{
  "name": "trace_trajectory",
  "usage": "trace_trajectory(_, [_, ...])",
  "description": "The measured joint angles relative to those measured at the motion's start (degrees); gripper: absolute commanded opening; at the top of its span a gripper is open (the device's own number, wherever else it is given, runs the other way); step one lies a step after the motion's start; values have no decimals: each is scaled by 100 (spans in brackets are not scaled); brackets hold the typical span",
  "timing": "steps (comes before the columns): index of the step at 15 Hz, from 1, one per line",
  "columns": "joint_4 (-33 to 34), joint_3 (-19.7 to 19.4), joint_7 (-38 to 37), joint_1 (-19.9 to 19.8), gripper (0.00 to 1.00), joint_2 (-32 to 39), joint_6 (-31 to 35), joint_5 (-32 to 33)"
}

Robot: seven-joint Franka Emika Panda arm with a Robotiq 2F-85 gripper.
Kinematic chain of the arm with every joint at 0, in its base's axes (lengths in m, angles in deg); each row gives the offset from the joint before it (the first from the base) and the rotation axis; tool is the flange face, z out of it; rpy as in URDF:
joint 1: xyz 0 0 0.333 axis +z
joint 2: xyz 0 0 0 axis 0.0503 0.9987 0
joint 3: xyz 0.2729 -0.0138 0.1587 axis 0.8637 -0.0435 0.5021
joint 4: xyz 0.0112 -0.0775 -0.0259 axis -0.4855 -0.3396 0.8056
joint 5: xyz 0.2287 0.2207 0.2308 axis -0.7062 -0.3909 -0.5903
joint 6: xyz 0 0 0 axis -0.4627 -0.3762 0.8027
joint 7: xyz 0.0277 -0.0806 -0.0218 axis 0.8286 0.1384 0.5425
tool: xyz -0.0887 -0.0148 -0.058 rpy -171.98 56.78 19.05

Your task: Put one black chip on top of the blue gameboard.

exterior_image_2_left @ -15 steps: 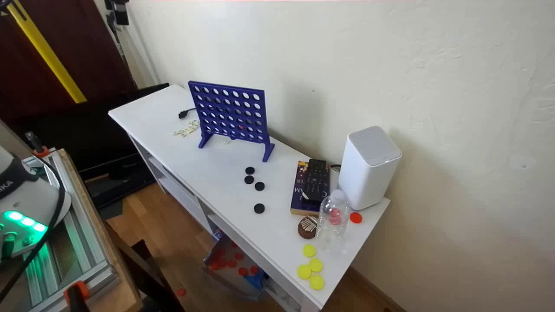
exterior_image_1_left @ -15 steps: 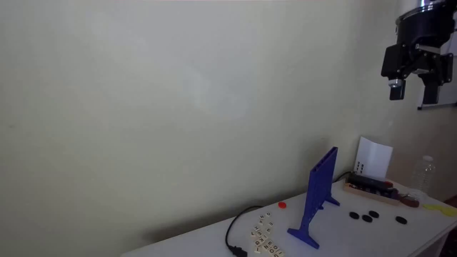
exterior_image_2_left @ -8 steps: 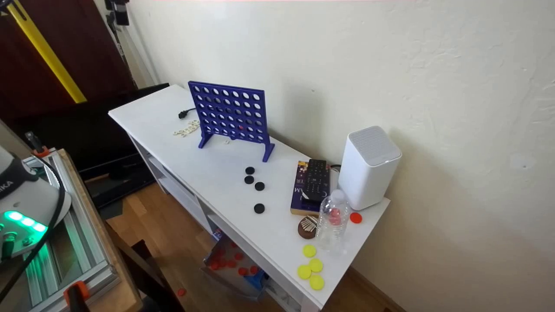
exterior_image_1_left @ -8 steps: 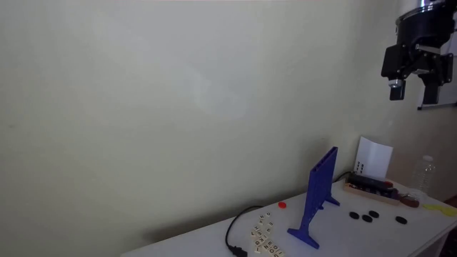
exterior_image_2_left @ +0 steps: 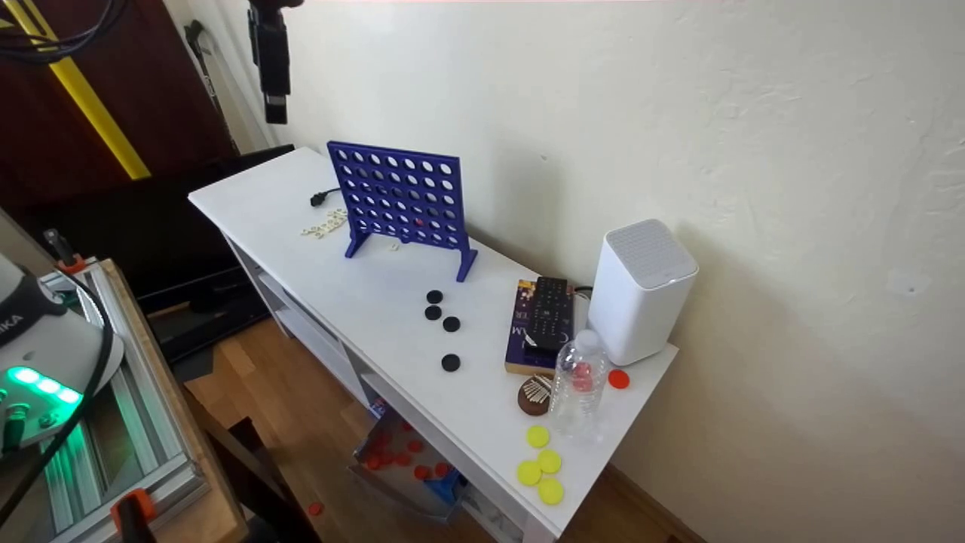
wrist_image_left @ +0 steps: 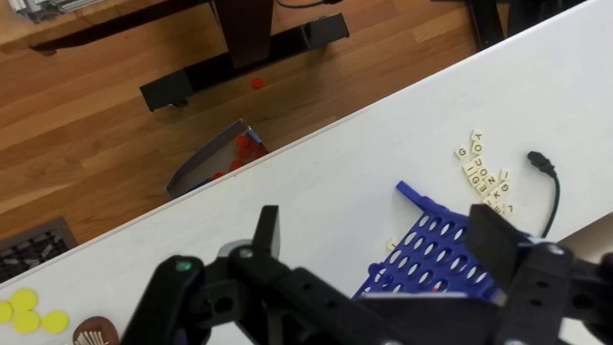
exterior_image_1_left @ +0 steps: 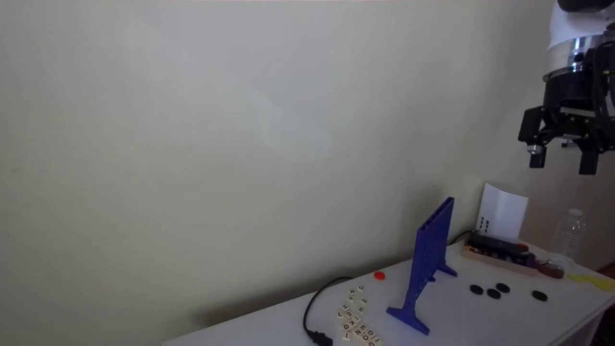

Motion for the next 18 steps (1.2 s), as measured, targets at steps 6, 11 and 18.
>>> trace_trajectory(6, [-98, -260, 794, -56, 100, 1271, 1700, 4])
trace_trajectory(11, [14, -430, 1229, -183, 100, 2306, 2507, 5])
trace_trajectory(18, [464, -534, 1292, -377, 100, 3153, 2691, 115])
